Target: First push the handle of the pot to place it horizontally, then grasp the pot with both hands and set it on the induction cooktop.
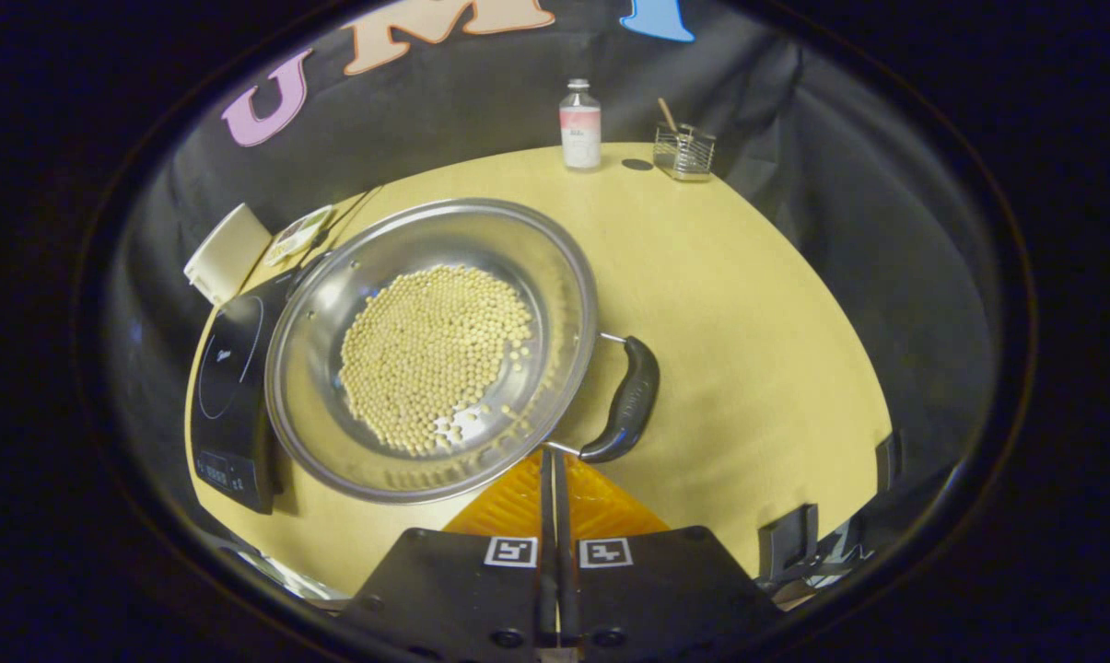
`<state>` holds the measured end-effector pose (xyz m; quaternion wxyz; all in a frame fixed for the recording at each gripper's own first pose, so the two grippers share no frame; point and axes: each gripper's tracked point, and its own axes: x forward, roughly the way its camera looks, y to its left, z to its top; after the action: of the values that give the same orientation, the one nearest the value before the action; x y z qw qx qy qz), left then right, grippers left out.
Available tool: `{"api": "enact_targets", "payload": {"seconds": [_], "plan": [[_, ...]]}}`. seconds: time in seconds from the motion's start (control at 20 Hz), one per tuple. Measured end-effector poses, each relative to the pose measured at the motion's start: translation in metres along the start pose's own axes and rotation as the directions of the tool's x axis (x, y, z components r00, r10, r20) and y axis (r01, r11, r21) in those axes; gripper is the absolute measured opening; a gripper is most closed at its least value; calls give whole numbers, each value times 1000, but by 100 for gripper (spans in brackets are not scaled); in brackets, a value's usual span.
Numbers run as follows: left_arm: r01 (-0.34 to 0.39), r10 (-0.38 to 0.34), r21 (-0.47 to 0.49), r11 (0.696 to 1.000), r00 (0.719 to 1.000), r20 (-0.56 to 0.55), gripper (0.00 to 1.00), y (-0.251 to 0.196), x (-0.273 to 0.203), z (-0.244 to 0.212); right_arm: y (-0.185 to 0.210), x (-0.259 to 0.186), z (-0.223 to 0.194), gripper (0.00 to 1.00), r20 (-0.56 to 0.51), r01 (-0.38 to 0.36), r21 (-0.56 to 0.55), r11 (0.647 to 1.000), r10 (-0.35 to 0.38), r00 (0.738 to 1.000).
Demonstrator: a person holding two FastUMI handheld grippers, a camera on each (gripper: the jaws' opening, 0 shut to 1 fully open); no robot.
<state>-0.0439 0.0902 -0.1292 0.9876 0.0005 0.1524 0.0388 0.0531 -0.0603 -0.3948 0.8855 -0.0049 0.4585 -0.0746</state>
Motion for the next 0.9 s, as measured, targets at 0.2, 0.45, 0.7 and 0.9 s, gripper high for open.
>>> {"api": "enact_targets", "payload": {"seconds": [0.2, 0.45, 0.7, 0.9], "plan": [[0, 0, 10, 1000, 1000, -18, 96, 1, 3, -7, -10, 6, 13, 3, 12, 20, -23, 1000, -20, 1000], [-29, 29, 1, 1000, 998, -53, 96, -4, 11, -14, -19, 16, 31, 0, 9, -2, -55, 998, 2, 1000], [-72, 70, -26, 997, 994, -86, 97, -27, 32, -16, -26, 23, 54, 0, 2, -41, -85, 996, 42, 999], [-97, 94, -31, 995, 991, -94, 97, -48, 51, -13, -24, 25, 69, 3, -14, -92, -112, 990, 91, 996]]}}
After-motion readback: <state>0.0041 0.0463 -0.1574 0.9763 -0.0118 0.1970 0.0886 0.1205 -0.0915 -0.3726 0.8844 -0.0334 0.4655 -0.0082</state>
